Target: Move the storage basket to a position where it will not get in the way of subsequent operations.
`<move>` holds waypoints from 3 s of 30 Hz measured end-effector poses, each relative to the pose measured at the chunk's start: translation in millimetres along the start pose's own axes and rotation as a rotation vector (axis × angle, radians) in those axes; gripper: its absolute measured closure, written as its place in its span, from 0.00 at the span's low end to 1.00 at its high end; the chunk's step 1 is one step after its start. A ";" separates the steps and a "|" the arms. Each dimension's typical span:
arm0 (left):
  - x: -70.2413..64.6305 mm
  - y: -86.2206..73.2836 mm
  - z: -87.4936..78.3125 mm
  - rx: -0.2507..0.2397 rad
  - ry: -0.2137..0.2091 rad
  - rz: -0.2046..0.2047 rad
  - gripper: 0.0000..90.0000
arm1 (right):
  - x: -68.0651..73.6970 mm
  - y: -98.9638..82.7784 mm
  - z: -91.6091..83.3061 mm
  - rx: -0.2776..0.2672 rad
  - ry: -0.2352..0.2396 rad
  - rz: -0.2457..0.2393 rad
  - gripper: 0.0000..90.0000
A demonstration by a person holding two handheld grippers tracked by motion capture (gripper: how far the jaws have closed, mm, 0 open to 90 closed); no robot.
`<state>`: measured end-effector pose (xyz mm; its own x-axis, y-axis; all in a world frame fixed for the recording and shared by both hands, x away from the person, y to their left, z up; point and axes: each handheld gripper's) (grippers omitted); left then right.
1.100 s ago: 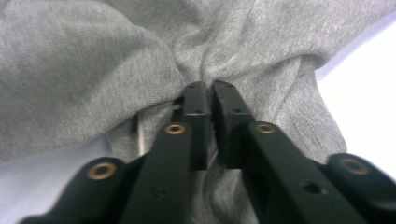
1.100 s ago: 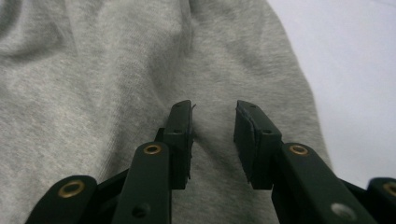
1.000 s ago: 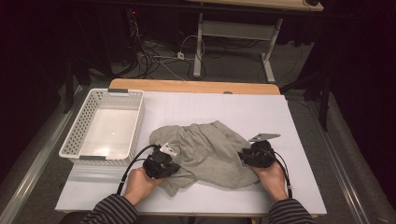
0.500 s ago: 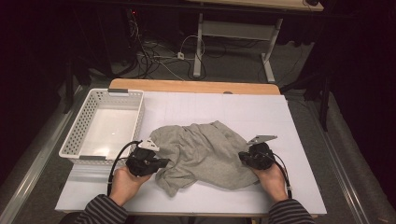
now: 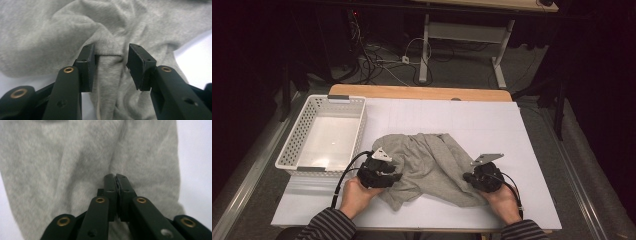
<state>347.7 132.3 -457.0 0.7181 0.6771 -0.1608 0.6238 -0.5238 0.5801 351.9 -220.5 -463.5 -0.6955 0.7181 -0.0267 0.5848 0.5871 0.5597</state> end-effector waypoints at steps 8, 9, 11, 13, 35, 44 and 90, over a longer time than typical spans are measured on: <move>4.4 -1.9 -3.5 -0.018 0.015 -0.013 0.58 | -28.4 49.4 -2.2 -0.097 -0.021 0.051 0.88; 5.4 -2.1 -3.3 -0.014 0.017 -0.011 0.58 | -31.8 57.1 -0.9 -0.103 -0.023 0.058 0.87; 7.0 -2.6 -2.5 -0.011 0.022 -0.017 0.58 | -37.5 71.3 4.1 -0.103 -0.024 0.075 0.86; 8.7 -3.2 -1.9 -0.008 0.024 -0.021 0.57 | -42.4 83.4 11.4 -0.093 -0.027 0.092 0.83; 17.1 -5.1 11.1 0.029 0.001 -0.055 0.52 | -49.3 120.7 73.4 0.088 0.098 0.113 0.86; 17.7 -5.2 12.9 0.034 -0.006 -0.051 0.52 | -48.4 124.7 55.0 0.033 0.005 0.052 0.96; 3.4 8.3 -5.7 -0.073 -0.031 -0.046 0.47 | -7.6 90.8 53.7 0.103 0.076 0.004 1.00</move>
<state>353.6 133.2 -448.2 0.6990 0.6829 -0.2123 0.6330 -0.4525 0.6282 432.7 -152.6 -456.9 -0.7203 0.6925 0.0406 0.6250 0.6224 0.4712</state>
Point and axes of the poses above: each handheld gripper's, and its own axes: z roughly forward along the jaws, y roughly out of its top, x roughly to its left, and after that the axes turned 3 degrees about x, right-handed
